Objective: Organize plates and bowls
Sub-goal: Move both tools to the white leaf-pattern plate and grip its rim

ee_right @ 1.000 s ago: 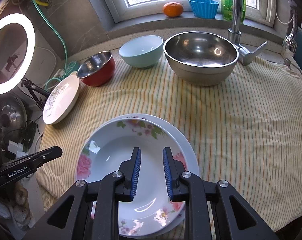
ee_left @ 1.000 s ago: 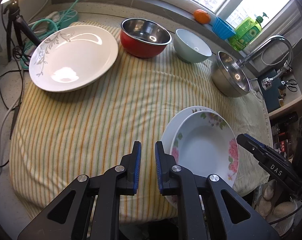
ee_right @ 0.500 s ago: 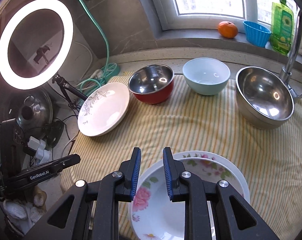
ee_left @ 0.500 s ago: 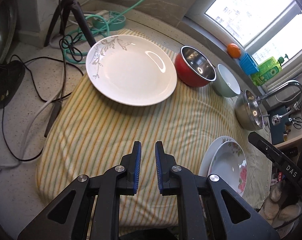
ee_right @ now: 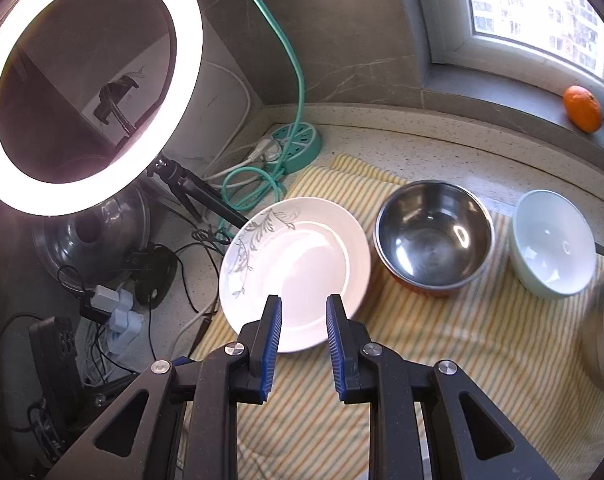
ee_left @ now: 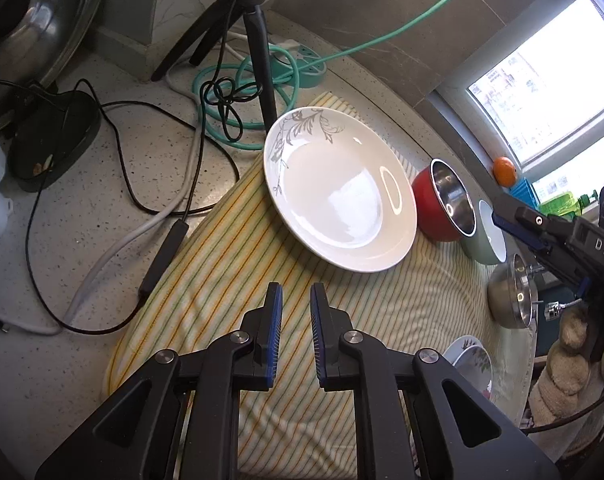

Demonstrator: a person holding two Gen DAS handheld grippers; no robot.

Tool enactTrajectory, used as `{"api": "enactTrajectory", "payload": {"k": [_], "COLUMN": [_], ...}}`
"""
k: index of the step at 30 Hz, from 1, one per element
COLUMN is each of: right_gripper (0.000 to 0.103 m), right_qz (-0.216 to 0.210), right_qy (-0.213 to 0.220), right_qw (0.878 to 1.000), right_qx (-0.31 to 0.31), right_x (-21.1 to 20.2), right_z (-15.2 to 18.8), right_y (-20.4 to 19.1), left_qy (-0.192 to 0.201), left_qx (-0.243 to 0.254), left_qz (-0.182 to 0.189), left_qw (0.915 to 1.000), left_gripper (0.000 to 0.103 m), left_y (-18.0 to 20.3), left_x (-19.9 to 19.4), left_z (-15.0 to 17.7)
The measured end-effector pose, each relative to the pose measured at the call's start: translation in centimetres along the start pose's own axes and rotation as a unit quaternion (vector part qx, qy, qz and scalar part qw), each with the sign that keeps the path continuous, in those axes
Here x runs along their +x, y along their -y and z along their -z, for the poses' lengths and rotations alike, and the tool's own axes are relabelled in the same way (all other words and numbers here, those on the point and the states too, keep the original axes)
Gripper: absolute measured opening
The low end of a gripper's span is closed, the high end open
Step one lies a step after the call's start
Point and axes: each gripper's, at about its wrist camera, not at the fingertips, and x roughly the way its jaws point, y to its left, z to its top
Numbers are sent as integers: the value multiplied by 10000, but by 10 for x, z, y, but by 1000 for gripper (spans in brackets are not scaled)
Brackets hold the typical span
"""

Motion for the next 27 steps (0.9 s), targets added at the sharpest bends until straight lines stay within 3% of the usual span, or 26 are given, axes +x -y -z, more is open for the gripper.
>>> {"api": "enactTrajectory", "payload": {"k": [13, 27], "right_gripper": [21, 21], "right_qz": [91, 404], "right_qy": [-525, -845], "right_qw": [9986, 9954], "right_qx": [-32, -187], "right_x": [82, 123], "right_z": [-63, -84], "right_y": [16, 35], "left_qy": [131, 2], "left_qx": [-514, -767], "left_qz": [-61, 2], "left_qw": [9986, 9971], "left_gripper": [11, 11], "left_y": [-15, -14], "left_x": [19, 43], "left_z": [-23, -33]}}
